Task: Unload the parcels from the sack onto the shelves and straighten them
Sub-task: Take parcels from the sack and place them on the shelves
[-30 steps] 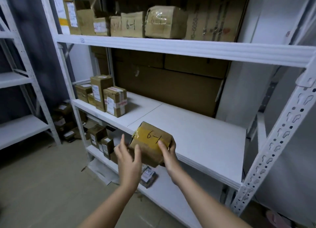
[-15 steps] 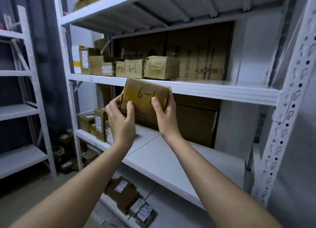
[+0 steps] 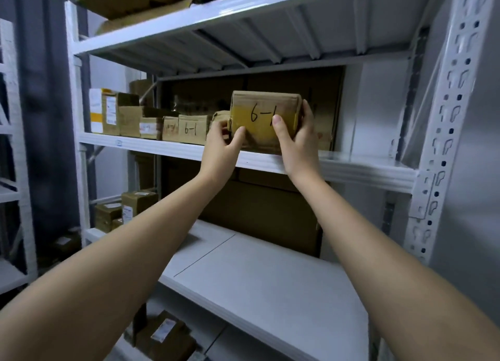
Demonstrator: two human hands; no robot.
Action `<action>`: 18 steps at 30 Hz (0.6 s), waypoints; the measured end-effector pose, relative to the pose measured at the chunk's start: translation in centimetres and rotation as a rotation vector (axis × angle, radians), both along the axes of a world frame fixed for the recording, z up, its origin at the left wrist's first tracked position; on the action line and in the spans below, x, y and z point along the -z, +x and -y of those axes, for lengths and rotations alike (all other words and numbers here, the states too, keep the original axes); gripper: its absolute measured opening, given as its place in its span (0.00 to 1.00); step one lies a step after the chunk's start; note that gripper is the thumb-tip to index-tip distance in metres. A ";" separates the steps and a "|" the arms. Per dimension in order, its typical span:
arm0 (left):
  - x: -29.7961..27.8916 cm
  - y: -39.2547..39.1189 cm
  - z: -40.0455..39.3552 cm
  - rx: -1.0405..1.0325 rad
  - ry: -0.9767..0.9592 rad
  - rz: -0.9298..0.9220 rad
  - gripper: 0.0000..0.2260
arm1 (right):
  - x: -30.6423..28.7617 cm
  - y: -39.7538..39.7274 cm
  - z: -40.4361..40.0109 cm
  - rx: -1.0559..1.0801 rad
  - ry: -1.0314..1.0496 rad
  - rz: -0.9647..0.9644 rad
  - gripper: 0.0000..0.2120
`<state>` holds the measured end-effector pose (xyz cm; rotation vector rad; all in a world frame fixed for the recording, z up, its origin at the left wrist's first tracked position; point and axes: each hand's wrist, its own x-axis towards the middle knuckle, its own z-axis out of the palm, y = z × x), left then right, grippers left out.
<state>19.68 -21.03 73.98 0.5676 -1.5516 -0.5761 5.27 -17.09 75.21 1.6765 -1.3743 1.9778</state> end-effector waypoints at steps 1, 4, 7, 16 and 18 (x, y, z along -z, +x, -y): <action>-0.3 -0.3 0.9 0.038 0.021 0.018 0.13 | 0.0 -0.4 0.6 0.034 -0.002 0.002 0.34; -1.0 -0.5 3.9 0.110 0.059 0.086 0.18 | -0.1 -0.9 2.8 0.126 -0.015 0.022 0.35; -1.4 -0.6 7.7 0.161 0.034 0.148 0.19 | -0.3 -1.0 5.2 0.138 0.001 0.052 0.33; -1.9 -0.5 18.3 0.165 -0.146 0.335 0.19 | 0.0 -0.1 11.7 0.317 0.098 0.174 0.37; -1.5 -0.8 19.7 0.131 -0.213 0.365 0.18 | 0.2 -0.3 12.4 0.325 0.113 0.172 0.37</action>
